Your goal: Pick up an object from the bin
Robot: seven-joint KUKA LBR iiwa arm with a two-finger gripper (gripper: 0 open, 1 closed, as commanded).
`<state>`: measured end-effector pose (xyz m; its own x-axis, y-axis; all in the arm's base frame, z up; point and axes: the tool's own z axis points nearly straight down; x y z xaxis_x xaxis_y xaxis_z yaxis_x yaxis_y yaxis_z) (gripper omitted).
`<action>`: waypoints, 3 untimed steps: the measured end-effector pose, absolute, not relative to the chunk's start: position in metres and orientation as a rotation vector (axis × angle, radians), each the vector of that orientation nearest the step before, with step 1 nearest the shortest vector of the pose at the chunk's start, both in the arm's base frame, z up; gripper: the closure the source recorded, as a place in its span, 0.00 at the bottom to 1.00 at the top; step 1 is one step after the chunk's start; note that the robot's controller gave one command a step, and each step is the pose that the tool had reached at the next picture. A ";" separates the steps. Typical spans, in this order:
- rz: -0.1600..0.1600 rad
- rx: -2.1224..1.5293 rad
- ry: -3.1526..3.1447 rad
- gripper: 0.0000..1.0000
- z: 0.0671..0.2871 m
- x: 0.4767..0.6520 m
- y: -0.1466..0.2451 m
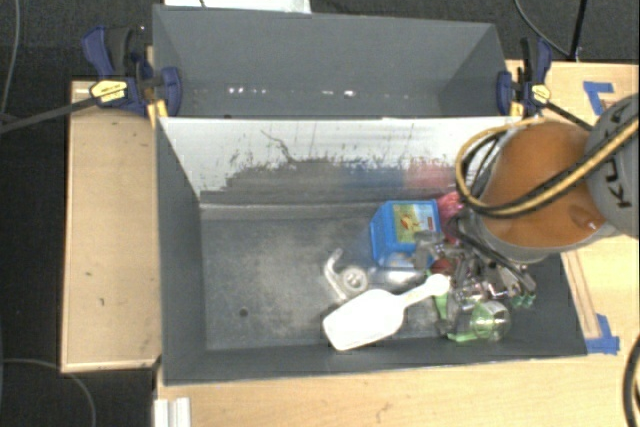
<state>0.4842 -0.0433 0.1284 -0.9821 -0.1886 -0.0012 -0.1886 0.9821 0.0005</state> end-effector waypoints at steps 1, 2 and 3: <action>0.000 -0.353 3.119 0.00 0.084 0.479 0.024; 0.007 -0.383 3.102 1.00 0.071 0.483 0.067; 0.007 -0.385 3.103 1.00 0.071 0.483 0.064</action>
Offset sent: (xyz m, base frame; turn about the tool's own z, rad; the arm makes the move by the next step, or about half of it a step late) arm -0.0034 0.0605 -0.0584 -0.0672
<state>0.4834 0.0639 0.0713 -0.9696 -0.2443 -0.0157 -0.2443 0.9697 0.0026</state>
